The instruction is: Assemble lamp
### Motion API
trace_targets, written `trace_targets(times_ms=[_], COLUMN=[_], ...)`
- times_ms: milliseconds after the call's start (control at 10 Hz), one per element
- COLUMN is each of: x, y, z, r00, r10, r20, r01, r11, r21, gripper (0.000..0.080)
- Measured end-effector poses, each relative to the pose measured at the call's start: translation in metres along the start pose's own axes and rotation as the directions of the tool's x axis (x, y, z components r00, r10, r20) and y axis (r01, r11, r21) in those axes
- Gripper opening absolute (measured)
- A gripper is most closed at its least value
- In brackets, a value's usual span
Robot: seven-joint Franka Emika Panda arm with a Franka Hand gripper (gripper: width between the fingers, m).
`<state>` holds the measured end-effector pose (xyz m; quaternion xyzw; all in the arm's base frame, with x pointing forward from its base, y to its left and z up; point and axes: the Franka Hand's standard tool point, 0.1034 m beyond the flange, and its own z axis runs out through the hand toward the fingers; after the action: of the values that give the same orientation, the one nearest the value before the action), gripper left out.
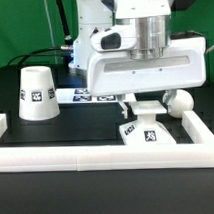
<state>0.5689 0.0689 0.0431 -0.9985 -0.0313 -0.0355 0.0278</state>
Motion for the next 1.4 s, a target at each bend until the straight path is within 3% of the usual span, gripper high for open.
trace_targets(times_ms=[900,1400], x=[0.040,0.040], y=[-0.028,-0.028], z=[0.004,0.004], r00=[0.999,0.998], r10=[0.011,0.028], r20=[-0.048,-0.055], r01=[-0.011,-0.027], r11=[1.000,1.000], r21=[0.009,0.007], gripper=[0.0537,0.0537])
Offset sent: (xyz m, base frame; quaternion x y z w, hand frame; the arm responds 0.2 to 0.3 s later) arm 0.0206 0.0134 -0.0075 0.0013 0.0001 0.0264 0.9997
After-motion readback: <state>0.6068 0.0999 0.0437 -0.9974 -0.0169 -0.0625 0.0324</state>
